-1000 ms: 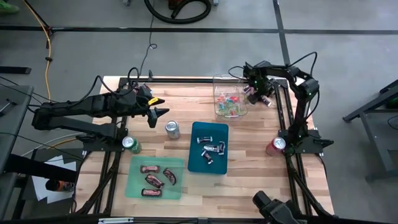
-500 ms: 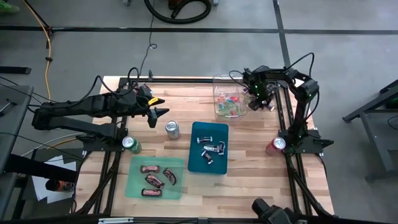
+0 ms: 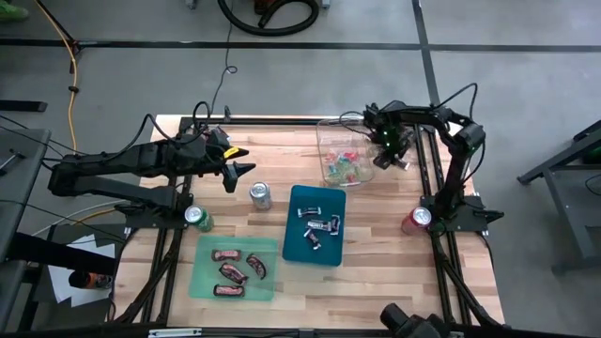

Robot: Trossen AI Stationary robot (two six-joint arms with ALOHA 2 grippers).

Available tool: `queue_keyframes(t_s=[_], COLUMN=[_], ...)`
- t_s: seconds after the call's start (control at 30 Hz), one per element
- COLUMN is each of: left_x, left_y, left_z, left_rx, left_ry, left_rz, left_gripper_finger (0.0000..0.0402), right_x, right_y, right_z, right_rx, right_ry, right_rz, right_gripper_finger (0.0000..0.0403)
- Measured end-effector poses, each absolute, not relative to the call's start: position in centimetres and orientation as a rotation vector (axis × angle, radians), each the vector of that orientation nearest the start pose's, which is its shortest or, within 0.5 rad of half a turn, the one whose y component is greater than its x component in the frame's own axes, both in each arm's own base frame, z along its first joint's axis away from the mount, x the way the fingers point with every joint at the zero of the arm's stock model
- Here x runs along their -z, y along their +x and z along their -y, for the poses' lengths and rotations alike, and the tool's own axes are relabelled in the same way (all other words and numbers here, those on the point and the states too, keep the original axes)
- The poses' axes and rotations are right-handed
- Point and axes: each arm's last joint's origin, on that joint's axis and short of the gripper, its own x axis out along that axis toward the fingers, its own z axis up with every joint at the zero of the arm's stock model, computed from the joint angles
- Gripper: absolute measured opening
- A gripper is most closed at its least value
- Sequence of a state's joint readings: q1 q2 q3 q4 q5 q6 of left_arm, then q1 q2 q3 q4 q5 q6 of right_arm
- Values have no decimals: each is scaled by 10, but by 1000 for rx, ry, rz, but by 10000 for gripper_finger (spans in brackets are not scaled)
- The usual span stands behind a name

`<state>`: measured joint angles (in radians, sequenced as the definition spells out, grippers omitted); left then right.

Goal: Sort candy
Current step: Put the brown-white chocolate into the blue bin

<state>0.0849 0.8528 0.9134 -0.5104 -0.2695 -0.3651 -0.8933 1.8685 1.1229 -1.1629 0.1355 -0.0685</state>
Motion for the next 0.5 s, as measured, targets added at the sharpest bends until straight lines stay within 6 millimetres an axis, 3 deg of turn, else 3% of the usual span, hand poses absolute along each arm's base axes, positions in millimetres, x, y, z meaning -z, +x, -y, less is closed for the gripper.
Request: queue_keyframes(t_s=[0.2,0.37,0.5], left_x=[-335,-335,-335], left_y=[172,172,172], left_z=[-22,-22,-22], left_rx=[-426,-426,-426], left_ry=[-312,-312,-311], left_rz=[-382,-382,-382], left_gripper_finger=[236,236,236], right_x=[-150,-138,-132], right_y=[167,158,162], right_z=[233,233,228], right_rx=[694,700,764], right_ry=[719,801,724], right_rz=[-1789,-1729,-1749], right_gripper_finger=[172,172,172])
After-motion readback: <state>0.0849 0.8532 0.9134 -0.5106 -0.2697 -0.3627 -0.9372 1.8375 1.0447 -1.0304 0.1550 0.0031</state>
